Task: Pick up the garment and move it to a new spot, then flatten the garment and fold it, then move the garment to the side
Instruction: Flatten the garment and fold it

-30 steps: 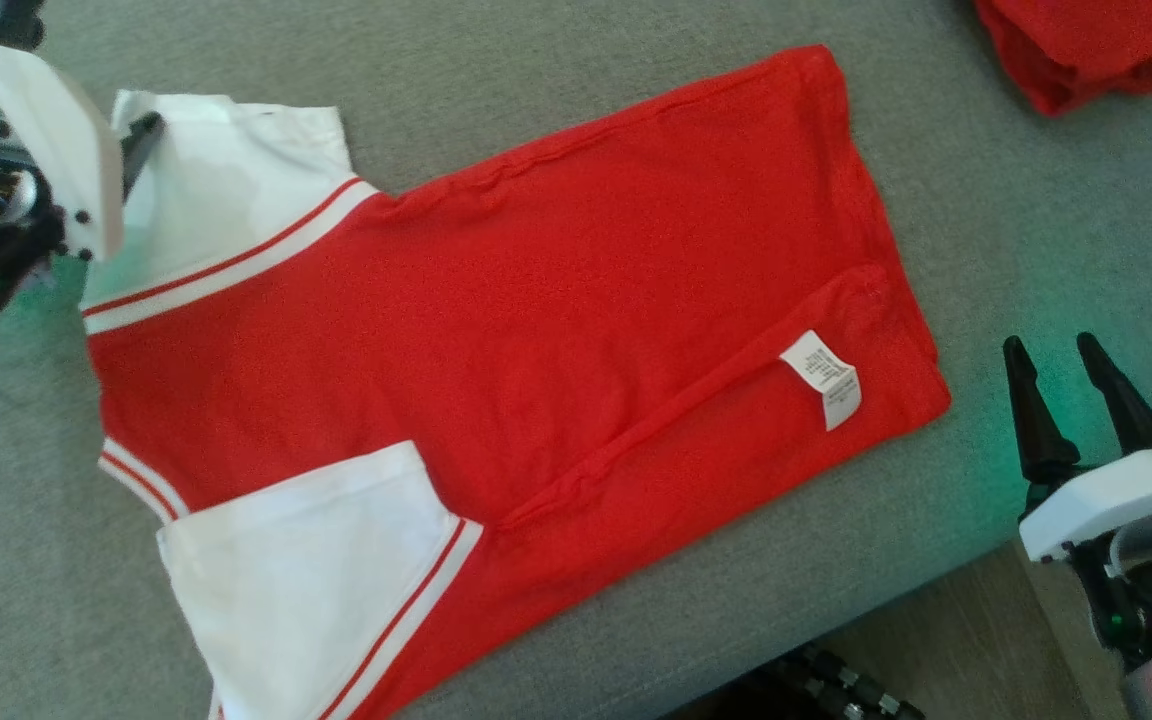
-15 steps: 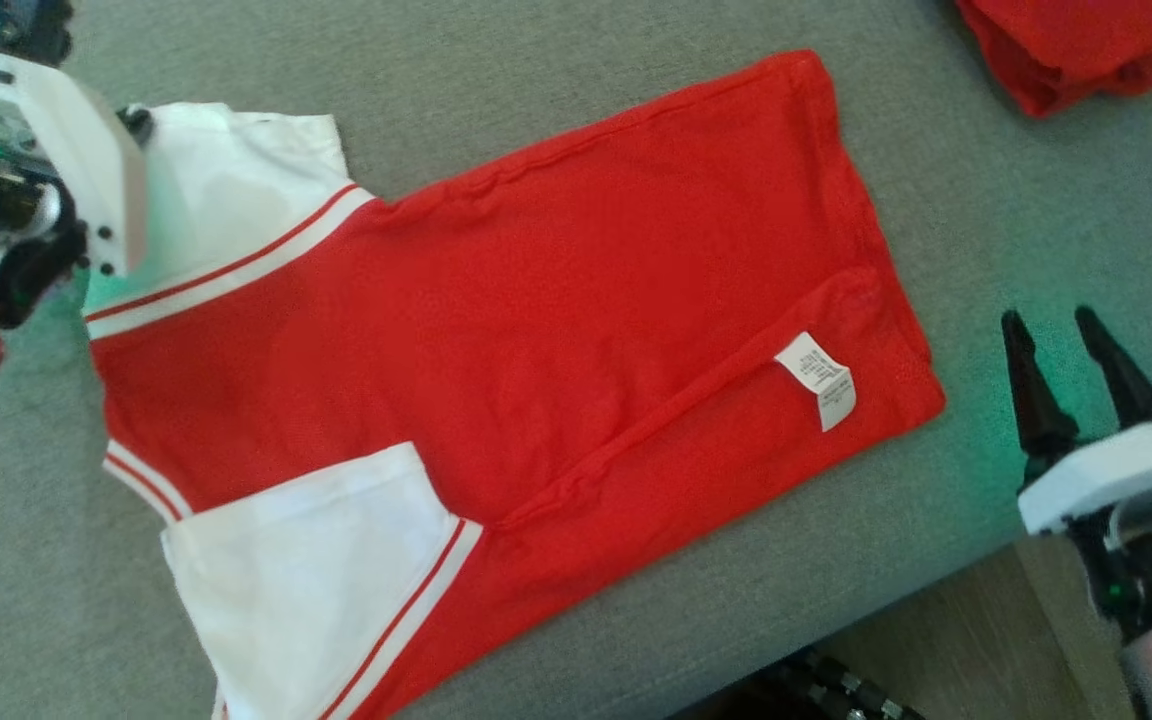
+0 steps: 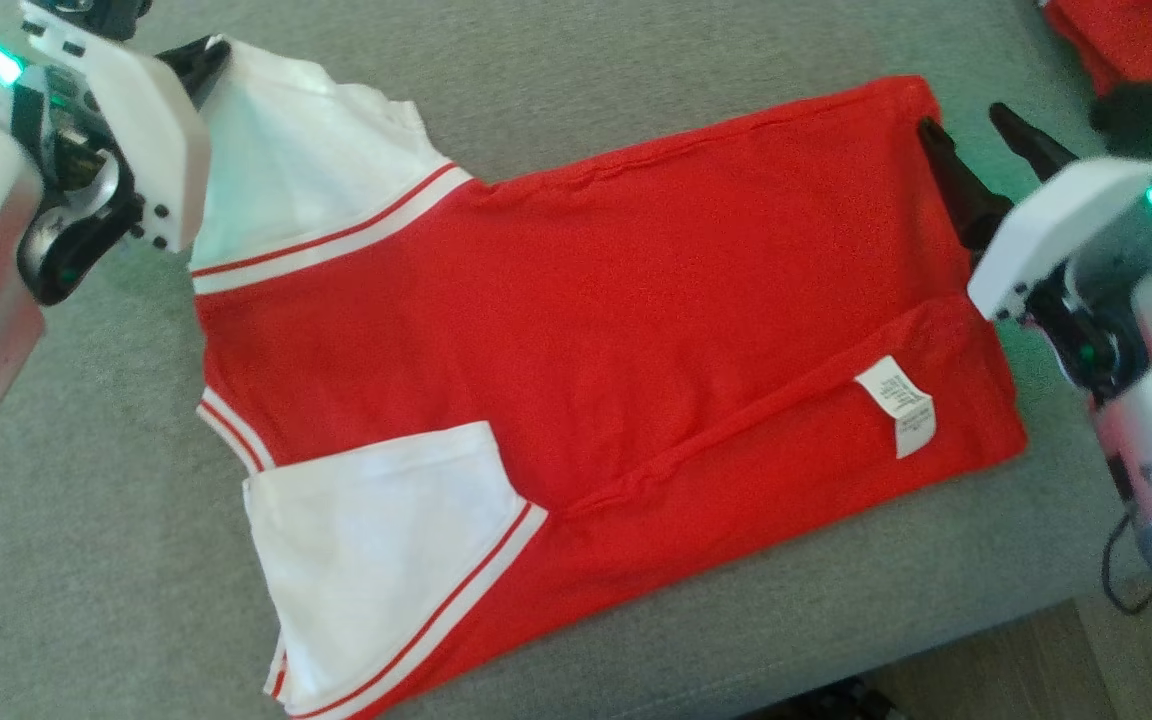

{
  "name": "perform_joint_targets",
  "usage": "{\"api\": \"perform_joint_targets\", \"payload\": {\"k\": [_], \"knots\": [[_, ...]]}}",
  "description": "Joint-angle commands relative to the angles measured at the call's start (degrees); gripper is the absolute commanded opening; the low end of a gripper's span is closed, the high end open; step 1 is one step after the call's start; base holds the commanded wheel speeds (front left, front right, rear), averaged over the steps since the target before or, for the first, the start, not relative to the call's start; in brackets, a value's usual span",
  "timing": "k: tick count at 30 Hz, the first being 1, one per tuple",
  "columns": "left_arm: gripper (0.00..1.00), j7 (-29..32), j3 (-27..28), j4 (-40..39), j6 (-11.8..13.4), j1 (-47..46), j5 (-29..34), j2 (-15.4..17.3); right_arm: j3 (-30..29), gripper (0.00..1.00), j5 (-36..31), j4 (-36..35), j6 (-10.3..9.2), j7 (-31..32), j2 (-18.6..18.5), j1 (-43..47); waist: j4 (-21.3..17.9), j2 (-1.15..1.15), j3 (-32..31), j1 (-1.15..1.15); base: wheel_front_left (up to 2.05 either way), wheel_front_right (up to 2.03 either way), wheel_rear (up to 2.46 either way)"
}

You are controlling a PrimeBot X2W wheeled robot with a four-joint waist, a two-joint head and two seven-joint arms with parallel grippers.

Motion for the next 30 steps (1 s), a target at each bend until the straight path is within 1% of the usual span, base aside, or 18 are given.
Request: {"api": "perform_joint_targets", "payload": {"k": [1, 6, 10, 11, 13, 14, 16, 17, 19, 20, 24, 27, 28, 30], "knots": [[0.00, -1.05, 0.72, -1.25, 0.10, -4.20, -0.71, 1.57, 2.79, 1.00, 1.61, 3.04, 0.39, 1.93, -0.23, -3.92, 1.43, 0.00, 0.42, 0.00, 0.00, 0.00, 0.00], [0.00, -2.45, -1.85, -0.92, 0.10, -6.12, -1.99, 1.67, 6.15, 1.00, 2.92, 10.69, 0.39, 3.70, 0.26, -10.31, 2.24, 0.00, 0.97, 0.00, 0.00, 0.00, 0.00], [0.00, -3.26, -3.75, -0.38, 0.10, -7.41, -3.14, 1.74, 8.51, 1.00, 4.17, 15.05, 0.39, 4.84, 0.54, -13.81, 2.68, 0.00, 1.50, 0.00, 0.00, 0.00, 0.00], [0.00, -3.46, -4.17, -0.21, 0.10, -7.71, -3.43, 1.70, 9.04, 0.96, 4.55, 15.77, 0.39, 4.70, 0.49, -14.60, 2.79, 0.00, 1.65, 0.00, 0.00, 0.00, 0.00], [0.00, -3.84, -5.01, 0.15, 0.10, -8.28, -3.99, 1.59, 10.41, 0.73, 5.02, 17.05, 0.39, 4.51, 0.32, -15.89, 2.97, 0.00, 1.94, 0.00, 0.00, 0.00, 0.00], [0.00, -4.04, -5.43, 0.33, 0.10, -8.54, -4.25, 1.53, 10.95, 0.59, 5.35, 17.65, 0.39, 4.33, 0.29, -16.43, 3.05, 0.00, 2.07, 0.00, 0.00, 0.00, 0.00], [0.00, -4.41, -6.27, 0.71, 0.10, -9.01, -4.77, 1.35, 12.05, 0.39, 6.03, 18.68, 0.39, 3.94, 0.20, -17.39, 3.20, 0.00, 2.24, 0.00, 0.00, 0.00, 0.00], [0.00, -4.59, -6.67, 0.92, 0.10, -9.22, -5.03, 1.25, 12.63, 0.31, 6.25, 19.16, 0.39, 3.71, 0.07, -17.81, 3.28, 0.00, 2.30, 0.00, 0.00, 0.00, 0.00], [0.00, -4.94, -7.44, 1.37, 0.10, -9.58, -5.53, 1.13, 13.69, 0.07, 6.56, 20.22, 0.39, 3.23, -0.17, -18.53, 3.39, 0.00, 2.35, 0.00, 0.00, 0.00, 0.00], [0.00, -5.14, -7.80, 1.56, 0.10, -9.78, -5.76, 1.10, 14.22, 0.00, 6.78, 20.68, 0.39, 3.02, -0.23, -18.84, 3.44, 0.00, 2.35, 0.00, 0.00, 0.00, 0.00], [0.00, -6.74, -9.21, 2.04, 0.10, -10.67, -6.06, 1.29, 15.86, 0.00, 7.06, 22.39, 0.39, 1.51, -0.69, -20.16, 3.54, 0.00, 2.27, 0.00, 0.00, 0.00, 0.00], [0.00, -9.60, -10.17, 1.86, 0.10, -11.62, -5.46, 1.73, 16.45, 0.00, 7.52, 23.15, 0.39, -0.61, -1.07, -21.42, 3.46, 0.00, 2.24, 0.00, 0.00, 0.00, 0.00], [0.00, -9.60, -10.17, 1.86, 0.10, -11.62, -5.46, 1.73, 16.45, 0.00, 7.52, 23.15, 0.39, -0.61, -1.07, -21.42, 3.46, 0.00, 2.24, 0.00, 0.00, 0.00, 0.00], [0.00, -12.06, -10.62, 1.94, 0.10, -12.45, -4.89, 1.90, 16.55, 0.00, 8.19, 23.44, 0.39, -2.25, -1.34, -22.27, 3.48, 0.00, 2.19, 0.00, 0.00, 0.00, 0.00]]}}
